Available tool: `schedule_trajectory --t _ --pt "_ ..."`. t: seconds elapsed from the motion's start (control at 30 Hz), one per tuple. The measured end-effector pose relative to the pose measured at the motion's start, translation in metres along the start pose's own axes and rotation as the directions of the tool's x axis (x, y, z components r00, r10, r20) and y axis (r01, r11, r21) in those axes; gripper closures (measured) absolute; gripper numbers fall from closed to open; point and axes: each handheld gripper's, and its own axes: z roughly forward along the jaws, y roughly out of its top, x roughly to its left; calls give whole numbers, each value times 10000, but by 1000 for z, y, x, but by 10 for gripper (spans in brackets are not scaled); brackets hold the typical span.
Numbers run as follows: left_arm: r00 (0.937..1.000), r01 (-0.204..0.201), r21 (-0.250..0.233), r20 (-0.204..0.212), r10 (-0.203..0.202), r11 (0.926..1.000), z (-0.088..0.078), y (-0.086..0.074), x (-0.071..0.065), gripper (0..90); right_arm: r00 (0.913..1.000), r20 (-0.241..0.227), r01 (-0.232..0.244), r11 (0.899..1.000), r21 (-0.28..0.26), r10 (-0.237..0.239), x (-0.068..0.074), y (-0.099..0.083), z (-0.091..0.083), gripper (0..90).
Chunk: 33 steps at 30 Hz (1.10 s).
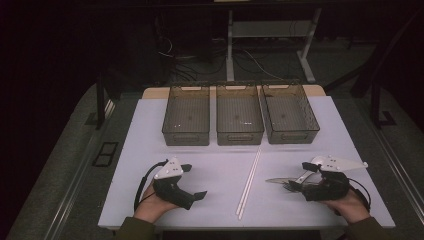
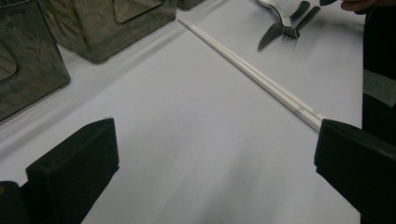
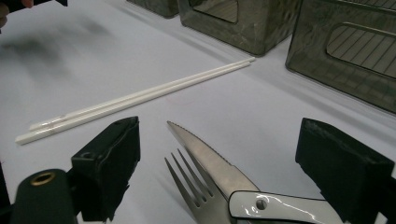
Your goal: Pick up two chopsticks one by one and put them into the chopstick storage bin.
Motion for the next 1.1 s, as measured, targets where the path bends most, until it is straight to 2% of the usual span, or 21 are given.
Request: schedule_trajectory --t 0.23,0.5,0.8,1.1 --pt "10000 5 -2 19 -5 10000 0 0 0 0 9992 -389 -68 10000 26 69 5 3 -2 141" --pt "10000 26 -24 43 -26 10000 0 -1 0 0 9926 -1202 -128 9997 230 154 18 15 4 144" --pt "9999 156 -165 37 -155 9997 0 0 0 0 9858 -1673 194 9989 435 -118 31 23 18 171" --pt "9999 135 -146 37 -135 9998 0 0 0 0 9795 -1953 593 9973 423 -499 44 30 28 327"
